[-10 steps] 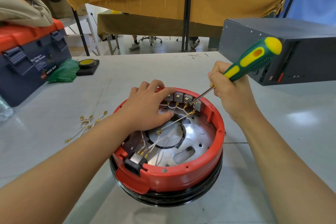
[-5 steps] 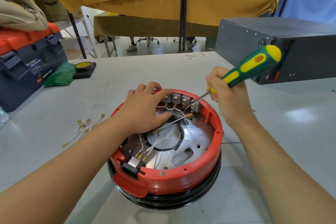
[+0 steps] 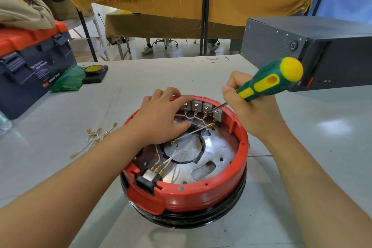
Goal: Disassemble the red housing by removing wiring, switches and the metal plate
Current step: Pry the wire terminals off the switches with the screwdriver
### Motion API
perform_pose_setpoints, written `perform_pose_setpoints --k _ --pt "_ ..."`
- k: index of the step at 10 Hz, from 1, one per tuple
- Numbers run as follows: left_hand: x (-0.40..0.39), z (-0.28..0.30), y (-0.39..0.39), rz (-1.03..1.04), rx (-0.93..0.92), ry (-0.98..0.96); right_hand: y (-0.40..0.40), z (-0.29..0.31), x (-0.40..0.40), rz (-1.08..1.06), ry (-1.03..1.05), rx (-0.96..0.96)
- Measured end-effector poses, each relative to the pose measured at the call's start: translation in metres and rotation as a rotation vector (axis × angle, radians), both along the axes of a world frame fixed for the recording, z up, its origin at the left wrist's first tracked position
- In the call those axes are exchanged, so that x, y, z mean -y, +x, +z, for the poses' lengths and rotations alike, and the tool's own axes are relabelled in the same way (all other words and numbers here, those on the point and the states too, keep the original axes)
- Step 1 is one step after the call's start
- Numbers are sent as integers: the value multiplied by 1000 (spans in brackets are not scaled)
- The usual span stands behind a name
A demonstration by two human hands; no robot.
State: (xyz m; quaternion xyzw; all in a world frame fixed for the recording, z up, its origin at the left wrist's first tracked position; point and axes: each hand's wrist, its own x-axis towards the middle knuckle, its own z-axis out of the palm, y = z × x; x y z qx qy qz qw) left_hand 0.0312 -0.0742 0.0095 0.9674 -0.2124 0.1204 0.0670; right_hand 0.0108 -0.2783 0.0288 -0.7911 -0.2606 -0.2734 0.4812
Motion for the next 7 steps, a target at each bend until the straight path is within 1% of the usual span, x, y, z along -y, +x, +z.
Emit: perform_pose_setpoints --k 1,2,4,5,7 --pt "1 0 0 -3 0 0 -1 5 5 50 -62 -75" --pt "0 0 -1 -2 1 -4 -2 10 9 56 -107 -113" --pt "1 0 -1 -4 -2 -4 -3 13 8 25 -105 -157" --pt "1 1 -1 -3 -1 2 2 15 8 -1 -59 -181" --pt "1 0 -1 -6 -3 9 13 13 8 22 89 -241"
